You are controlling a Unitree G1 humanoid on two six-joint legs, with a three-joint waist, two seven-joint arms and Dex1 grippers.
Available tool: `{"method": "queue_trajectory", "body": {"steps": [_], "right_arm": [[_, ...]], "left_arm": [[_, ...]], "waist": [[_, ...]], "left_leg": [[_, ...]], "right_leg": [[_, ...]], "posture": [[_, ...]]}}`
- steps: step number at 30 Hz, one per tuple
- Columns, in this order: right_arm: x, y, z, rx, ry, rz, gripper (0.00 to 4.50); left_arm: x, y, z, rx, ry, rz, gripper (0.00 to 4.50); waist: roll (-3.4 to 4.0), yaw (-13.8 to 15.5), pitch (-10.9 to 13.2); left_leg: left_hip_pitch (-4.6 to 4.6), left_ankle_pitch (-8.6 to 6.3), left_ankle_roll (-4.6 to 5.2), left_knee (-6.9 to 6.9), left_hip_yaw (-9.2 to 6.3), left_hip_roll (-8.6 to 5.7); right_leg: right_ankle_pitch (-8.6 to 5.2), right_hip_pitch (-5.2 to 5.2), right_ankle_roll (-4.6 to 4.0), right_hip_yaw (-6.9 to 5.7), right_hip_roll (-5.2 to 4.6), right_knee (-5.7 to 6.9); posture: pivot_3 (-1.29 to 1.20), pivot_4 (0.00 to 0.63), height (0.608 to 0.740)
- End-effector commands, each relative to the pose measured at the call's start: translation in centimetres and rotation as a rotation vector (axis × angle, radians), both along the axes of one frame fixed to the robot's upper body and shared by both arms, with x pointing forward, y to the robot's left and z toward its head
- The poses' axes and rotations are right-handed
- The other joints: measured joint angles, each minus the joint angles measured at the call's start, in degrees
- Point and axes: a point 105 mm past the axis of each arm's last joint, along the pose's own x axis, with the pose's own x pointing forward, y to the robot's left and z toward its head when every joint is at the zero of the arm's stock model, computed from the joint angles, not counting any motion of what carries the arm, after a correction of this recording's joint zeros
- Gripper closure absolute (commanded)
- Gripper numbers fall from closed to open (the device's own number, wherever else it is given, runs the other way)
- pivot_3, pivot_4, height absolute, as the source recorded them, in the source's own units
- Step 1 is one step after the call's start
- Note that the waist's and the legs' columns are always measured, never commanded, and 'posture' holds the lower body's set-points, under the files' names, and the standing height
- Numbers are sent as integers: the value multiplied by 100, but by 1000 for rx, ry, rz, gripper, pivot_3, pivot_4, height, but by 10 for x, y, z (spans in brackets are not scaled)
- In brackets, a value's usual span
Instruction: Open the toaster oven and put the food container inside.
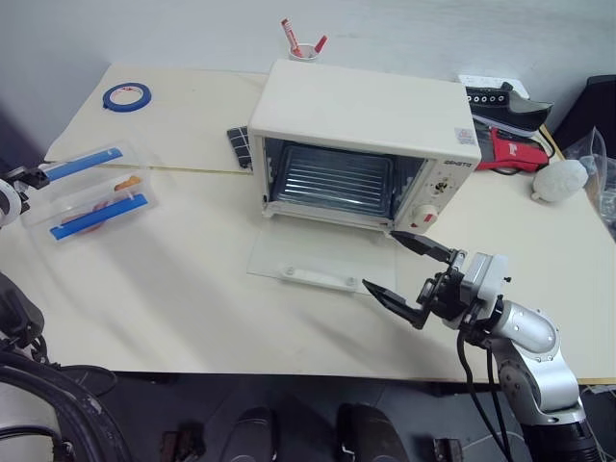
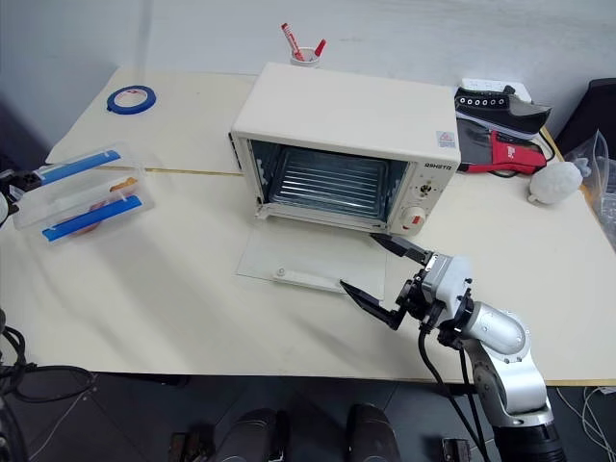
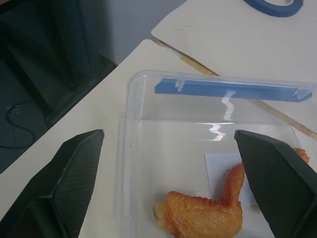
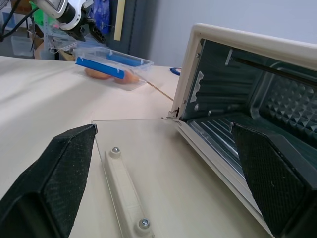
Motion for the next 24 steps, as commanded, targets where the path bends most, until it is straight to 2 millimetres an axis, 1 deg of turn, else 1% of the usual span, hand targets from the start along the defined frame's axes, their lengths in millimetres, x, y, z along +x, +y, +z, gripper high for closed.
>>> {"method": "queue_trajectory", "body": {"steps": [1,6,9,11,14,16,20,23,24], "right_arm": [[-5,-1,11,16,-61,-7,0],[-4,-3,6,22,-60,-22,0],[-4,-4,4,24,-60,-28,0],[-5,-5,4,26,-60,-35,0],[-7,-8,3,25,-62,-43,0],[-8,-9,2,24,-63,-48,0],[-9,-10,2,22,-64,-51,0],[-8,-10,4,22,-67,-53,0],[-8,-10,4,22,-67,-53,0]], "left_arm": [[0,2,5,6,-14,17,28],[-4,5,-8,-5,15,42,28],[-6,8,-12,-18,15,66,28],[-8,10,-12,-24,10,73,28],[-12,16,-4,-21,-18,95,28],[-14,18,-5,-15,-4,95,28],[-13,13,-18,-27,41,53,28],[-11,10,-24,-40,45,51,28],[-11,10,-25,-47,40,57,202]], "waist": [[0,-4,0],[0,-16,0],[0,-16,0],[0,-12,0],[-1,-9,-1],[-2,-8,-1],[-2,-6,-1],[-1,-8,-1],[-1,-7,-1]], "left_leg": [[0,0,0,0,0,-1],[2,0,0,-1,2,-2],[3,0,0,-1,2,-2],[3,0,0,-1,2,-1],[1,0,0,0,0,1],[1,0,0,0,1,0],[2,0,0,1,1,-2],[2,0,0,1,2,-2],[2,0,0,1,1,-2]], "right_leg": [[0,0,0,0,0,0],[0,0,0,-1,2,0],[0,0,0,0,2,1],[0,0,0,1,2,1],[0,0,0,0,2,1],[0,0,0,1,0,0],[0,1,0,1,1,1],[0,1,0,0,1,1],[0,1,0,0,1,1]], "posture": [[0,150,740],[0,150,740],[0,150,740],[0,150,740],[0,150,740],[0,150,740],[0,150,740],[0,150,740],[0,150,740]]}}
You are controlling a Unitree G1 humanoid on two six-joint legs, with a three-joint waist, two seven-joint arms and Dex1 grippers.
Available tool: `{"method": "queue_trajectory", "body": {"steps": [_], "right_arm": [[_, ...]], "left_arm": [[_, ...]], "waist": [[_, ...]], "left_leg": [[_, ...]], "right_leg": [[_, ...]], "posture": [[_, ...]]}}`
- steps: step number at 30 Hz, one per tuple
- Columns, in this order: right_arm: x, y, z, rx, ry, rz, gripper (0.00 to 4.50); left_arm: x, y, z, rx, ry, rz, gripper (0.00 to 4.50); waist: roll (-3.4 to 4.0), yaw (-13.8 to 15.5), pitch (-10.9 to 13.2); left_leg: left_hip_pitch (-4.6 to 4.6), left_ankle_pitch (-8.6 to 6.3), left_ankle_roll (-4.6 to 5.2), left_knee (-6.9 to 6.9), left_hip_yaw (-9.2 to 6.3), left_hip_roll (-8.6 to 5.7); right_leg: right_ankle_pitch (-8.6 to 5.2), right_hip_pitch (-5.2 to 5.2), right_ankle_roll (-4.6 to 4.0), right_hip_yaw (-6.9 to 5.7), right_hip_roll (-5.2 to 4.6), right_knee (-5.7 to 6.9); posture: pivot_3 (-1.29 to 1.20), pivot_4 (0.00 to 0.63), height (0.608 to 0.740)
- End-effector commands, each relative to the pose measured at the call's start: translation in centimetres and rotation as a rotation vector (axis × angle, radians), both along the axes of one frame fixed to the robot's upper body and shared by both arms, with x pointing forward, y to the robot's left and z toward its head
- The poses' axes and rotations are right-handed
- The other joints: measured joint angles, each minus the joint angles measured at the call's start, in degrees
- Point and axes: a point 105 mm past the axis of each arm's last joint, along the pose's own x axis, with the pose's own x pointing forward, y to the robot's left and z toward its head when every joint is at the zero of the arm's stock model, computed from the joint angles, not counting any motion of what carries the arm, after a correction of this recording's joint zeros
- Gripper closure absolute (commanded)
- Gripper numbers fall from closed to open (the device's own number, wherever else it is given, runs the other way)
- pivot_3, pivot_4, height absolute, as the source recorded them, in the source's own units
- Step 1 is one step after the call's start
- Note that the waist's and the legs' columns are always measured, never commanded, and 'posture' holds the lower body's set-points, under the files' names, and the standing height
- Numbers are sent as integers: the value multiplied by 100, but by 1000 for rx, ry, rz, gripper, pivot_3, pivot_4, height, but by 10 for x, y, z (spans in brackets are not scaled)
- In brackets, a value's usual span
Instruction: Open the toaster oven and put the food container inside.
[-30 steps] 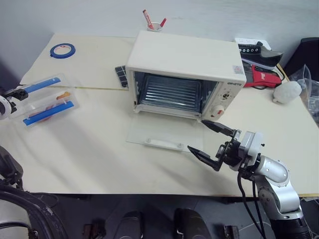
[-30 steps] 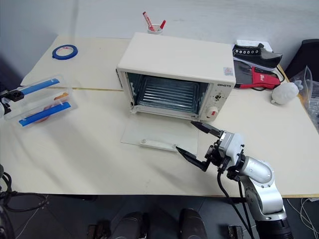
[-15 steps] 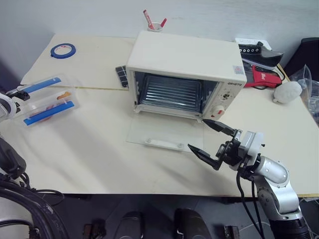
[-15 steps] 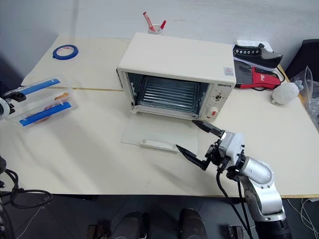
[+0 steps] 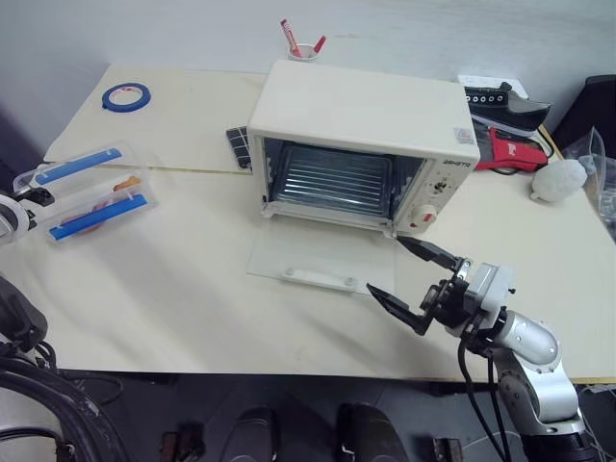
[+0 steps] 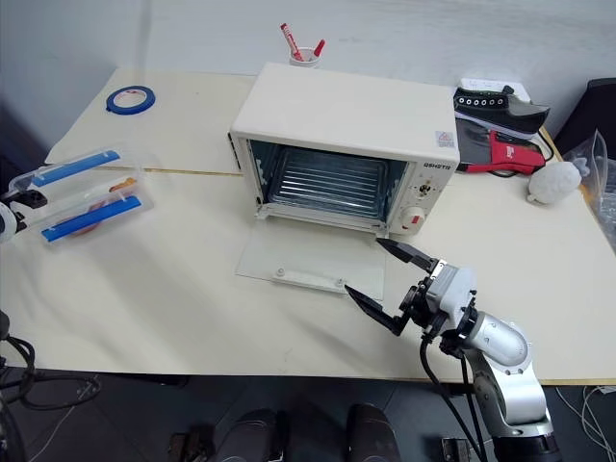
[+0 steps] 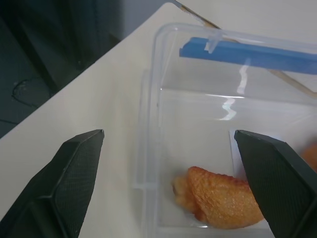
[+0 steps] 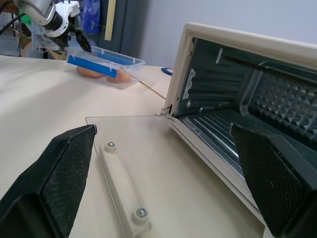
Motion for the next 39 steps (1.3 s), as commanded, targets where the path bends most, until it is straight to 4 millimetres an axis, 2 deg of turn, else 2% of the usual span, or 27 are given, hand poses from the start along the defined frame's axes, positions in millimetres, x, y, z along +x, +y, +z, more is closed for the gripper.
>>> {"method": "queue_trajectory", "body": {"steps": [1,6,13,16,20,22,24,27,30,32,34,39], "right_arm": [[-2,-4,10,9,-46,-15,0],[-1,-5,8,13,-42,-23,0],[-3,-4,5,21,-35,-24,0],[-3,-4,4,22,-36,-21,0],[-2,-4,5,21,-39,-20,0],[-2,-4,5,20,-40,-19,0],[-2,-4,5,19,-41,-18,0],[0,-2,5,18,-43,-13,0],[0,-2,6,16,-43,-9,0],[1,-2,7,14,-42,-7,0],[1,-3,8,9,-40,-3,0],[2,-5,12,-11,-42,11,0]], "left_arm": [[-2,5,4,1,-26,29,417],[-5,7,3,-19,-27,56,1766],[-5,7,10,-29,-34,51,1766],[-6,7,10,-28,-31,51,2336],[-8,10,11,-29,-31,57,3311],[-10,11,10,-32,-30,63,3957],[-11,12,9,-34,-28,65,4247],[-11,12,15,-56,-69,50,4246],[-11,11,29,-62,-116,7,4246],[-13,11,39,-64,-140,-19,4246],[-16,9,57,-55,-171,-74,4246],[-28,3,75,-33,-127,-199,4246]], "waist": [[0,0,0],[0,-4,0],[0,-1,0],[0,-1,0],[0,-1,0],[0,-1,0],[0,-2,0],[0,-2,0],[0,-11,0],[-1,-12,0],[-4,-9,2],[-5,-11,2]], "left_leg": [[0,0,0,0,0,1],[0,0,0,0,-1,2],[0,0,0,0,-1,0],[0,0,0,0,0,0],[0,0,0,1,-1,0],[0,0,0,1,0,0],[0,0,0,1,-1,0],[0,0,0,1,-1,0],[0,0,0,1,-1,0],[0,0,0,0,1,-3],[-1,0,0,1,0,-4],[0,0,0,-1,3,-9]], "right_leg": [[0,0,0,0,0,0],[0,0,0,0,0,1],[0,0,0,0,0,1],[0,0,0,0,0,1],[0,0,0,0,0,1],[0,0,0,1,0,1],[0,0,0,0,0,1],[0,0,0,0,0,1],[0,0,0,-1,1,1],[0,-1,0,-1,2,1],[0,-1,0,-2,4,2],[0,-1,0,0,3,1]], "posture": [[0,150,740],[0,150,740],[0,150,740],[0,150,740],[0,150,740],[0,150,740],[0,150,740],[0,150,740],[0,150,740],[0,150,740],[0,150,740],[0,150,740]]}}
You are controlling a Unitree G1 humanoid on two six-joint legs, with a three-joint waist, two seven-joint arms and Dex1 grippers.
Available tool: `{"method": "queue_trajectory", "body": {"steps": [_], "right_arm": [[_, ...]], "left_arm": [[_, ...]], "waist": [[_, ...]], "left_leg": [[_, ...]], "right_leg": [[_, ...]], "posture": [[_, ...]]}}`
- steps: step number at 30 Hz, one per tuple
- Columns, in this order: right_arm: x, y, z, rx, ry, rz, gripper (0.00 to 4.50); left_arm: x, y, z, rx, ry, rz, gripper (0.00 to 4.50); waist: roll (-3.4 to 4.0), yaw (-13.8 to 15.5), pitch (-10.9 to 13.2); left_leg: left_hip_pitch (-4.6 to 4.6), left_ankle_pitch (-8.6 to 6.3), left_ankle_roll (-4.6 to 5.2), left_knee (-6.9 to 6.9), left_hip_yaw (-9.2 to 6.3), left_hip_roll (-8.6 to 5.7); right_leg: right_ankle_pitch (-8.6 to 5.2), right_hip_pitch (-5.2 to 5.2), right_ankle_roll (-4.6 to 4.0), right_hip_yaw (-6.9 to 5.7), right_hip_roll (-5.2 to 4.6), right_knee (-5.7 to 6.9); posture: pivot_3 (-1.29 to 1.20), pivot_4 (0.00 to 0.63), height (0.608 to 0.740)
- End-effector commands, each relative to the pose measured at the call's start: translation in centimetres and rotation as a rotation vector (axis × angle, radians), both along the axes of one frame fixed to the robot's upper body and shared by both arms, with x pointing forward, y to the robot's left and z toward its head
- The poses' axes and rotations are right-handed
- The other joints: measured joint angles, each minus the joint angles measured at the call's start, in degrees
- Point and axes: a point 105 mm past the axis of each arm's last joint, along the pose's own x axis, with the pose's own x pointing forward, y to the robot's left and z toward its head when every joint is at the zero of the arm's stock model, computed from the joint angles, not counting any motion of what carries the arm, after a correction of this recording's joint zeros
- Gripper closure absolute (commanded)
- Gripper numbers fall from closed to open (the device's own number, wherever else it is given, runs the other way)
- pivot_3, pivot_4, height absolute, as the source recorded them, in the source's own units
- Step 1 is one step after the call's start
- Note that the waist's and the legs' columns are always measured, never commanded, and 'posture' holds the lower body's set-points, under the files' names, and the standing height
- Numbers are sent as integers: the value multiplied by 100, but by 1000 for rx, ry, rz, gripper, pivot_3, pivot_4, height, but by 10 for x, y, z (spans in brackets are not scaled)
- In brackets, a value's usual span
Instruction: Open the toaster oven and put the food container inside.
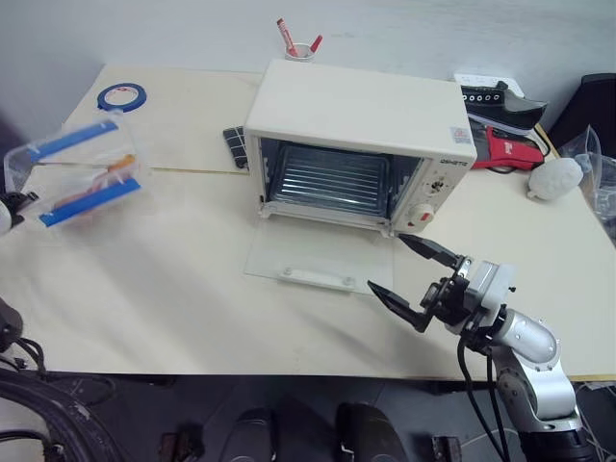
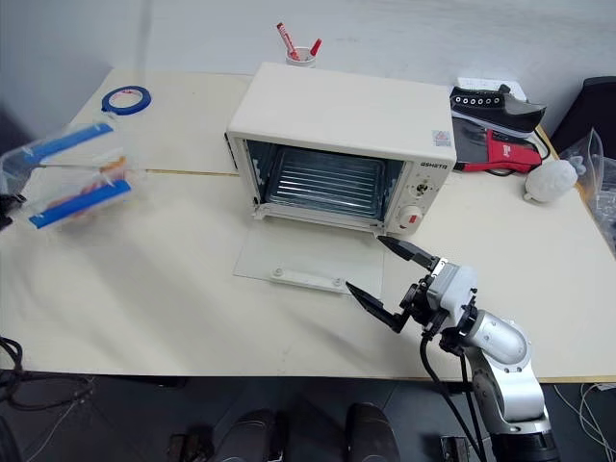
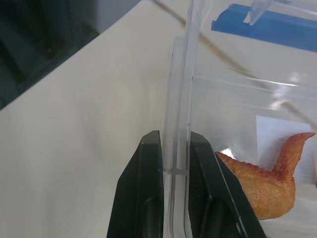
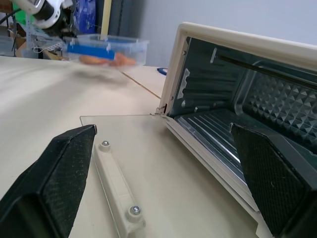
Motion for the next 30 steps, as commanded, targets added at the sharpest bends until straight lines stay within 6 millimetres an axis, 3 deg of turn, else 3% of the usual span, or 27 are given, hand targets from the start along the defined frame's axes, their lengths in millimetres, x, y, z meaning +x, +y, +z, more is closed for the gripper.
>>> {"method": "queue_trajectory", "body": {"steps": [1,10,15,21,23,27,30], "right_arm": [[-2,-5,13,-16,-36,15,0],[-2,-8,15,-72,-8,74,0],[-7,-7,12,-93,-15,83,0],[-24,-9,14,-68,17,69,0],[-28,-11,14,-65,34,57,0],[-37,-26,12,-89,51,-25,0],[-41,-30,11,-96,51,-58,0]], "left_arm": [[-16,0,31,73,-1,-109,4246],[-60,-39,39,155,220,-446,4246],[-63,-89,23,106,266,-586,4246],[-60,-170,-10,158,237,-912,4246],[-57,-186,-13,172,206,-961,4246],[-44,-237,-13,213,128,-1101,4246],[-31,-256,-8,167,71,-1116,4246]], "waist": [[0,-1,0],[1,-4,2],[6,39,4],[10,17,6],[10,20,6],[11,37,6],[11,72,6]], "left_leg": [[0,0,0,0,-1,1],[-7,-1,-1,-1,13,35],[-7,-1,0,8,-1,37],[-6,-2,-2,12,-17,38],[-12,-3,-5,18,-24,44],[-12,-4,-5,28,-22,42],[-12,-4,-4,41,-20,37]], "right_leg": [[0,0,0,0,0,1],[-2,-17,-3,19,6,3],[-2,-9,-3,45,6,6],[-6,3,-10,69,8,4],[-7,3,-13,71,11,3],[-8,6,-15,67,14,2],[-8,13,-15,69,15,0]], "posture": [[0,150,740],[0,150,740],[0,150,740],[0,150,740],[0,150,740],[0,150,740],[0,150,740]]}}
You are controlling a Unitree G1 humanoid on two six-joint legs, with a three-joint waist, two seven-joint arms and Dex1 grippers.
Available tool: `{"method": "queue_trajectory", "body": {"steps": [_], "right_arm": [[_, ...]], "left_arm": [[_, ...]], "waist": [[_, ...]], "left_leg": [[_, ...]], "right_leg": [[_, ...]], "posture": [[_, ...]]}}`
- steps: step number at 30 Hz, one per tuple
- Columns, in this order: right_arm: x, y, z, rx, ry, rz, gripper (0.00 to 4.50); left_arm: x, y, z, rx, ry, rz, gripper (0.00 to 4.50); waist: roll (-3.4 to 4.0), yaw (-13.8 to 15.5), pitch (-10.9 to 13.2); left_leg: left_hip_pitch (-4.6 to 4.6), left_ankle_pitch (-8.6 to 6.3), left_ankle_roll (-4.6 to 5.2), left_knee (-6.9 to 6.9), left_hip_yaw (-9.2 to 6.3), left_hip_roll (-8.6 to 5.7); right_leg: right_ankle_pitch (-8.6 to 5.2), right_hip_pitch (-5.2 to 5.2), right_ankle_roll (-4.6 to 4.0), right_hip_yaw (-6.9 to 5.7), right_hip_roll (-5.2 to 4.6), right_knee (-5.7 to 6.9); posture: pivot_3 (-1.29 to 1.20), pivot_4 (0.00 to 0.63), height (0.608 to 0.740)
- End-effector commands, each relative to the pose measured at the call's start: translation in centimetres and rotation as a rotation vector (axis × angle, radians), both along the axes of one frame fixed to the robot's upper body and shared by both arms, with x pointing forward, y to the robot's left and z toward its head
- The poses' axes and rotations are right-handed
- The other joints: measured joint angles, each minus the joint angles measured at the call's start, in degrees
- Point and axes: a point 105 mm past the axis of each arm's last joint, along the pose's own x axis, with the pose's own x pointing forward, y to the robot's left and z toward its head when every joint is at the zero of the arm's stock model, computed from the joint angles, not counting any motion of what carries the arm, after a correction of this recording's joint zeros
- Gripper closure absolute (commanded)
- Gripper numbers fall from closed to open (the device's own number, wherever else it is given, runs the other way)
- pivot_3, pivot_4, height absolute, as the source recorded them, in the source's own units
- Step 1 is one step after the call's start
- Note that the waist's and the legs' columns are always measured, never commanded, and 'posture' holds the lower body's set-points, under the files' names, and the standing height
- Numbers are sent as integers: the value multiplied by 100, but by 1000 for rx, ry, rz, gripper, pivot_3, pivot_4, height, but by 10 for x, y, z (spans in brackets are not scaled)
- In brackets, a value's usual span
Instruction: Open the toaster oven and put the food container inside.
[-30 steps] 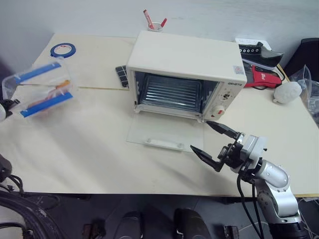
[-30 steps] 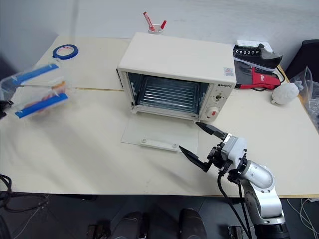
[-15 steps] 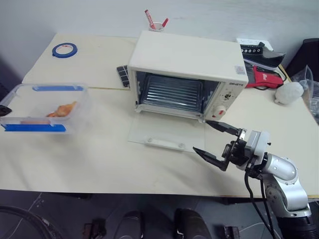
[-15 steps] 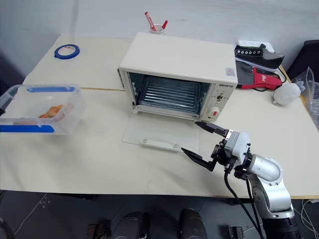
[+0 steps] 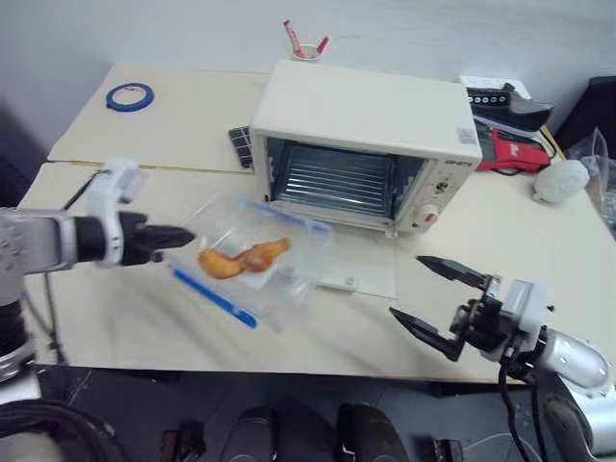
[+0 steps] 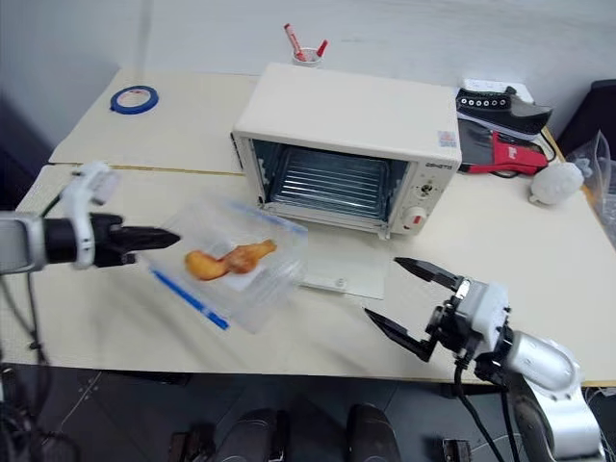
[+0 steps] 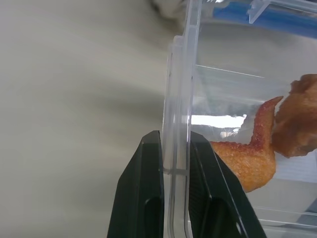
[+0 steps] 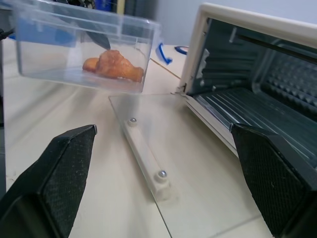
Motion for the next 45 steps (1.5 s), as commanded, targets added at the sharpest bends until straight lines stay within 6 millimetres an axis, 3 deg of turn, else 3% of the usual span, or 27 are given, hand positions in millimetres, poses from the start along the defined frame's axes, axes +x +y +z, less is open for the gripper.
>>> {"method": "queue_trajectory", "body": {"steps": [1,4,10,17,24,27,31,33,34,37,41,43,45], "right_arm": [[-8,-4,12,-20,-60,-31,0],[-10,-6,11,-15,-67,-67,0],[-14,-4,12,5,-88,-121,0],[-19,1,13,23,-97,-168,0],[-20,2,11,23,-95,-192,0],[-18,-3,15,40,-83,-224,0],[-19,-1,23,69,-25,-180,0],[-21,2,20,18,44,-137,382],[-22,2,19,0,66,-128,616],[-23,11,5,-70,201,-86,1657],[-23,38,-13,-118,308,3,2938],[-23,45,-20,-124,343,23,3605],[-15,53,-30,-135,359,28,4264]], "left_arm": [[12,-21,14,-49,-68,-10,4246],[26,-38,0,-67,-45,33,4246],[41,-51,-26,-34,17,146,4246],[51,-63,-27,-45,21,201,4246],[51,-73,-17,-88,-4,167,2074],[45,-74,8,-129,-64,64,1197],[36,-67,32,-200,-110,-57,1197],[27,-57,32,-221,-83,-136,1157],[24,-54,30,-218,-67,-159,1157],[19,-34,22,-150,-160,-244,1775],[-1,-19,5,-92,-337,-502,2916],[-15,-16,-10,-35,-396,-651,3500],[-23,-5,-46,61,-370,-734,4138]], "waist": [[2,23,-1],[12,35,-7],[22,41,-13],[35,115,-21],[39,101,-22],[39,93,-22],[43,76,-21],[46,73,-21],[46,72,-21],[54,66,-23],[54,73,-23],[59,77,-19],[60,89,-19]], "left_leg": [[0,0,1,5,0,-2],[3,-1,1,6,1,-2],[2,-1,1,8,1,-3],[10,-2,3,24,-1,-14],[9,-3,3,21,0,-15],[8,-3,3,20,1,-15],[7,-4,0,18,3,-11],[8,-4,0,15,4,-11],[8,-4,-1,12,5,-11],[14,-5,-2,2,10,-9],[13,-6,-4,0,14,1],[12,-10,-7,0,18,2],[9,-14,-7,-2,14,5]], "right_leg": [[0,0,0,1,-1,2],[0,1,0,2,-1,3],[0,0,0,2,0,3],[0,15,0,2,-6,7],[0,11,0,2,-5,8],[0,9,0,2,-4,7],[-4,5,-8,2,2,7],[-5,6,-9,2,1,5],[-6,5,-12,3,1,4],[-11,5,-20,3,2,4],[-19,2,-35,1,5,-6],[-28,-2,-52,0,0,-21],[-30,-2,-56,-8,1,-23]], "posture": [[0,150,740],[0,150,740],[0,150,740],[0,150,740],[0,150,740],[0,150,740],[0,150,740],[0,150,740],[0,150,740],[0,150,740],[0,150,740],[0,150,740],[0,150,740]]}}
